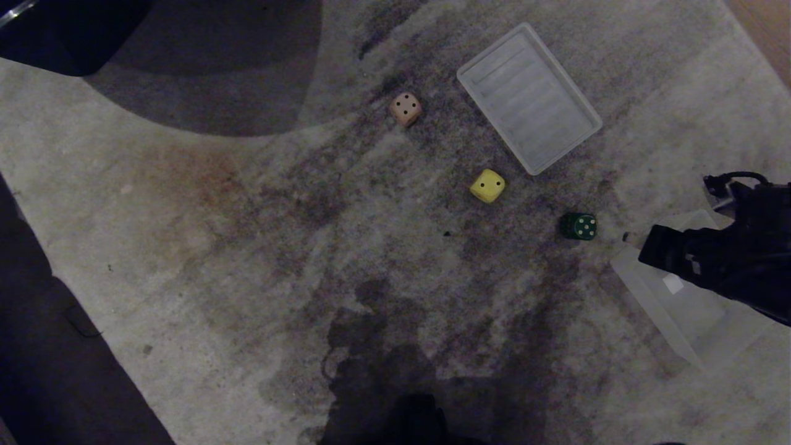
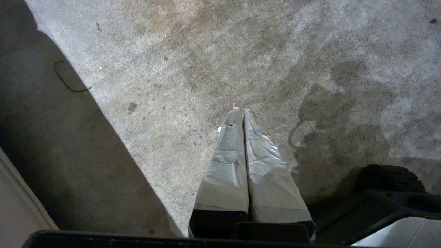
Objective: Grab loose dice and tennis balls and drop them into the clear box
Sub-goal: Pick up toys out of the box
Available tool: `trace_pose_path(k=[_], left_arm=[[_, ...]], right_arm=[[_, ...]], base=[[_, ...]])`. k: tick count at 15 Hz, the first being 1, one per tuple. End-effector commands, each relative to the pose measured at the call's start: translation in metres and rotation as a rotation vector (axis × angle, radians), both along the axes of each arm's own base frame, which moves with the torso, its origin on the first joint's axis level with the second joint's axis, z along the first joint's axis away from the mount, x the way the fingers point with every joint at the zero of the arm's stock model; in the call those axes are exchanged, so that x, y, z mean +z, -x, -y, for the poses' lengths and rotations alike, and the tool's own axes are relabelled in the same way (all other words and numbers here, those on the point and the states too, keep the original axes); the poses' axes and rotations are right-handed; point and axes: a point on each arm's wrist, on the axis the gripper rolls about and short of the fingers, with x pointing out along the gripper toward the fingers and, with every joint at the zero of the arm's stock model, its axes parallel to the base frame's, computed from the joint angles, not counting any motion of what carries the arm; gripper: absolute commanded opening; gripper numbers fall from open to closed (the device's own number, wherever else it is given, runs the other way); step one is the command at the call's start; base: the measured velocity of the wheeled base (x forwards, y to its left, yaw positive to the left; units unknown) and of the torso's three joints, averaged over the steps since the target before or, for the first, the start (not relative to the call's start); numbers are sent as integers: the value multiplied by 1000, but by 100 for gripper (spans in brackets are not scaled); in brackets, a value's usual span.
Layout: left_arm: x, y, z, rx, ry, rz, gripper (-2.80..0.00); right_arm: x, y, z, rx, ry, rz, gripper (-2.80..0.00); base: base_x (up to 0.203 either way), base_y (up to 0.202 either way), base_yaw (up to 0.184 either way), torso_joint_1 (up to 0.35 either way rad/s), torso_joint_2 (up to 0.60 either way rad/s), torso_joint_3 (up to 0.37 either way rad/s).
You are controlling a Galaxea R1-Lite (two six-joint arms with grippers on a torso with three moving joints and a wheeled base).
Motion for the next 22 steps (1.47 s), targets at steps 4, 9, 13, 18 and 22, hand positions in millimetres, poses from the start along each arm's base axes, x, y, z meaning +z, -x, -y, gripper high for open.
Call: trace_pose_path(k=[4,9,13,18,22], left_arm=[[0,0,0,0,1,-3,-280],[0,0,0,0,1,-2,-280],[0,0,0,0,1,-2,-280],[0,0,0,0,1,-3,-280],[0,0,0,0,1,-2,-280]], right_arm=[[-21,-46,-1,11,27,-24,0],[-33,-73,0,8,55,-2,0],[-47,-94,3,-16,57,-22,0],[-50,-117,1,-21,6,5,0],[-60,-124,-2,-17,7,-1,-36]], base=[[0,0,0,0,0,0],[0,0,0,0,0,0],[0,0,0,0,0,0],[0,0,0,0,0,0],[0,0,0,0,0,0]])
